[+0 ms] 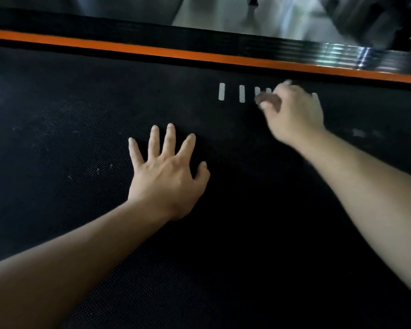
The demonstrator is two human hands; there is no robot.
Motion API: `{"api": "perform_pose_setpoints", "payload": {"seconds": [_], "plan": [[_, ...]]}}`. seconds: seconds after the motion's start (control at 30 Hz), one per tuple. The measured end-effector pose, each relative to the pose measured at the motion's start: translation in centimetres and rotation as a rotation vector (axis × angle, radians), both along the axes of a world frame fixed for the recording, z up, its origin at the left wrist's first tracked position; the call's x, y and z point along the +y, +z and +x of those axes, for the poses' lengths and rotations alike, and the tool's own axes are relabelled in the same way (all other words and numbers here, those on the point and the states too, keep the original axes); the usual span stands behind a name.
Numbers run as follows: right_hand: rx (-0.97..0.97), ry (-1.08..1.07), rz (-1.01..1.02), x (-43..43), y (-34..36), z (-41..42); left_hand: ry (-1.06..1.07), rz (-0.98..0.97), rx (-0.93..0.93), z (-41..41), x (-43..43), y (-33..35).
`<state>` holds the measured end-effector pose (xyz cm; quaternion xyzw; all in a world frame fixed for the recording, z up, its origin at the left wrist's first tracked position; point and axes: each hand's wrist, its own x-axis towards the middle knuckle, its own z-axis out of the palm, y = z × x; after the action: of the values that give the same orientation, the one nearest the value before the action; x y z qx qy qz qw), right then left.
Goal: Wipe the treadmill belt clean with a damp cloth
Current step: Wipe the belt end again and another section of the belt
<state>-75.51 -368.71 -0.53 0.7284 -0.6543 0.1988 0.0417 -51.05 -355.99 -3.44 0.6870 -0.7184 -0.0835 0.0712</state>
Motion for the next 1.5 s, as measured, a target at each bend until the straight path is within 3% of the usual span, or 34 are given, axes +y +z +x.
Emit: {"api": "perform_pose_setpoints", "payload": {"seconds": [0.13,0.23,0.4,0.47,0.6,0.67,0.77,0.8,0.97,1.03,1.17,1.23,1.37,1.43,1.5], "plan": [[-0.083,0.361,0.091,9.9,-0.9,3.4,0.000,-0.004,-0.001,-0.1,-0.1,0.0],[0.001,0.527,0.104,12.0,-0.3,1.8,0.008,-0.008,-0.009,0.0,-0.1,0.0],[0.031,-0.029,0.049,7.5,0.0,-0.4,0.005,0.001,0.007,0.1,0.0,0.0],[0.019,0.092,0.044,11.4,-0.7,1.7,0.007,0.007,0.003,0.1,-0.1,0.0],[-0.047,0.588,0.207,21.3,-0.1,2.9,0.007,0.014,0.001,0.1,-0.1,0.2],[-0.055,0.511,0.195,19.9,0.3,1.5,0.009,0.015,-0.002,0.1,0.1,0.3],[-0.071,0.166,0.116,17.1,-0.2,0.2,0.005,0.012,-0.007,0.0,0.2,0.4],[-0.064,0.173,0.095,17.7,-0.4,0.6,0.006,0.009,-0.003,0.0,0.3,0.4],[-0.049,0.744,0.290,25.5,0.5,1.2,0.012,-0.014,0.021,-0.2,0.5,0.6],[-0.032,0.643,0.228,23.6,0.5,-0.5,0.002,-0.036,0.052,-0.3,0.7,0.8],[0.004,0.077,0.082,17.0,-0.2,-3.9,-0.092,-0.108,0.122,-2.4,1.4,1.7],[0.033,0.149,0.067,17.9,-0.5,-3.6,-0.131,-0.086,0.155,-4.4,1.2,2.2],[-0.033,0.589,0.218,23.1,-0.2,-2.7,-0.178,0.010,0.149,-7.4,0.3,1.7],[-0.037,0.536,0.163,20.5,-0.1,-4.1,-0.182,0.022,0.068,-8.1,0.4,0.9],[-0.044,0.258,0.072,15.4,-0.1,-6.1,-0.172,0.022,0.041,-8.3,0.4,0.5]]}}
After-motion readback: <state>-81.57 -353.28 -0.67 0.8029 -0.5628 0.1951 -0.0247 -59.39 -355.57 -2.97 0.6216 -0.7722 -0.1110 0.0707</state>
